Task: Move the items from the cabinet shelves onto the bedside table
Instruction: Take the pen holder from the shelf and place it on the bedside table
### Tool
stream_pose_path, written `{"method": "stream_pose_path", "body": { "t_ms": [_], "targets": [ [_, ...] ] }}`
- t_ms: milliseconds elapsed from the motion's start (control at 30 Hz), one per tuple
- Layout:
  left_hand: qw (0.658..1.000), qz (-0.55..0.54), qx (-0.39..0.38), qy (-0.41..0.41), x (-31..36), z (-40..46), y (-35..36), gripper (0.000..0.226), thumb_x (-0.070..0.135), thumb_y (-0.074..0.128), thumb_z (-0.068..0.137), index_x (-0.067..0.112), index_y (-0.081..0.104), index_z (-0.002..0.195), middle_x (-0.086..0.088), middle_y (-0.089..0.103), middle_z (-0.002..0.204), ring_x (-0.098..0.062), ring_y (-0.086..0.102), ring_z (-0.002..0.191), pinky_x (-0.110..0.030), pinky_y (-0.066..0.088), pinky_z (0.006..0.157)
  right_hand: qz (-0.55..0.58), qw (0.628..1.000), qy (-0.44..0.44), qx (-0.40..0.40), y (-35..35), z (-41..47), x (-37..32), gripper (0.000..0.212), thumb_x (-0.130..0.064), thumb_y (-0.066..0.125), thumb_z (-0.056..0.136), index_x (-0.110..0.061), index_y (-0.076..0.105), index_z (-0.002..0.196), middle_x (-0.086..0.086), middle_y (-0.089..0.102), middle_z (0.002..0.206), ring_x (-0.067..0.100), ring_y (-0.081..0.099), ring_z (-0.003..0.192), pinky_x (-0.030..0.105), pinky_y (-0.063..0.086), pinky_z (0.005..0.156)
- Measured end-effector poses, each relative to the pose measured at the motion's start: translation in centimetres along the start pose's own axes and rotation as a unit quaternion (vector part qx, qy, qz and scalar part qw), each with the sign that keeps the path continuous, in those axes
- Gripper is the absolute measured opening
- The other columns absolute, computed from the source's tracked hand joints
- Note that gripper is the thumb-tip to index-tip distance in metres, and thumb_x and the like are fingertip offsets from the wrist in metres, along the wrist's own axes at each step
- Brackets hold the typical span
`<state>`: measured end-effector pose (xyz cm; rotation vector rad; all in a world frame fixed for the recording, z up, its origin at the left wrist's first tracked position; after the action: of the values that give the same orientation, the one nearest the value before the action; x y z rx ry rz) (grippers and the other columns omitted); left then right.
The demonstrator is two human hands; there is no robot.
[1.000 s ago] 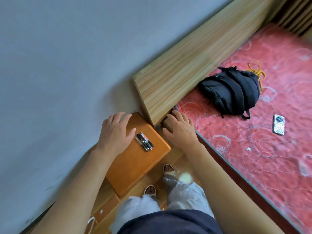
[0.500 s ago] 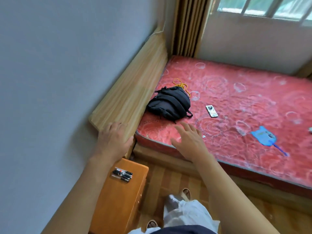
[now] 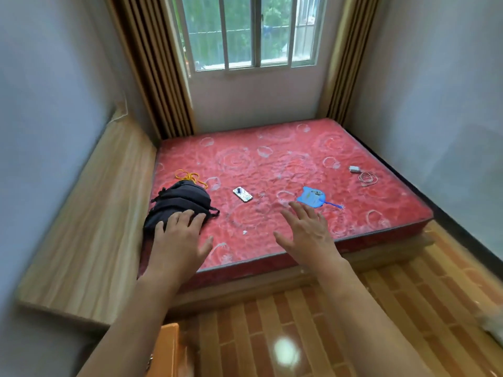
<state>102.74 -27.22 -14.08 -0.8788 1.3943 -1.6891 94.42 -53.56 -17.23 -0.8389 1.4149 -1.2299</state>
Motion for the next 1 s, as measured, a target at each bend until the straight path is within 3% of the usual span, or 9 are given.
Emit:
{"method": "stream_pose_path", "body": {
  "t_ms": [167,367,567,767,1000],
  "targets": [
    [0.998,-0.010,0.015,0.063,11.2,0.6,-1.4,0.062,0.058,0.054,0.092,0.022,0.057,0.143,-0.007,0.058,0.144,-0.031,0.050,0.135,-0.060,0.043,0.105,-0.015,0.998,0.061,0.027,-4.7,-6.1,10.1,0.082,-0.071,0.026,0.083,-0.030,0.045,0.152,0.003,0.039,0.163,0.031,0.035,0.149,0.057,0.031,0.118],
    [0.989,-0.043,0.023,0.140,26.8,-0.6,-2.9,0.073,0.064,0.032,0.088,0.022,0.059,0.141,-0.009,0.061,0.142,-0.033,0.054,0.132,-0.057,0.046,0.103,-0.039,0.989,0.134,0.049,-11.2,-15.2,23.0,0.065,-0.059,0.048,0.098,-0.029,0.041,0.155,0.002,0.036,0.165,0.026,0.030,0.151,0.054,0.023,0.123],
    [0.969,-0.092,0.022,0.230,43.6,-3.0,-5.3,0.072,0.063,0.033,0.086,0.024,0.058,0.141,-0.006,0.060,0.144,-0.032,0.053,0.134,-0.056,0.045,0.103,-0.063,0.972,0.211,0.080,-18.5,-25.9,35.2,0.070,-0.067,0.035,0.097,-0.030,0.039,0.156,0.000,0.035,0.166,0.025,0.031,0.152,0.055,0.028,0.122],
    [0.939,-0.112,0.017,0.325,59.2,-6.0,-7.1,0.079,0.068,0.025,0.086,0.025,0.054,0.147,-0.005,0.054,0.151,-0.030,0.047,0.140,-0.056,0.041,0.110,-0.070,0.945,0.297,0.122,-24.1,-36.9,45.1,0.063,-0.060,0.045,0.102,-0.030,0.040,0.157,0.000,0.032,0.168,0.026,0.030,0.153,0.054,0.026,0.123],
    [0.891,-0.141,0.016,0.431,74.1,-9.1,-9.0,0.068,0.062,0.035,0.089,0.027,0.059,0.142,-0.002,0.060,0.145,-0.029,0.053,0.135,-0.052,0.043,0.108,-0.054,0.906,0.390,0.153,-28.6,-47.8,53.7,0.065,-0.058,0.042,0.103,-0.028,0.036,0.160,0.001,0.025,0.171,0.025,0.021,0.157,0.053,0.021,0.125]
  ]
}}
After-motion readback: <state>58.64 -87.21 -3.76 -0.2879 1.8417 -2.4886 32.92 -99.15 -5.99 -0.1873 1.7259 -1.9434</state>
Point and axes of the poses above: each hand's wrist, its own z-axis towards the middle knuckle, its own y-axis out of the palm, x = y × z, the point moved 8 cm from there along z, towards the middle knuckle
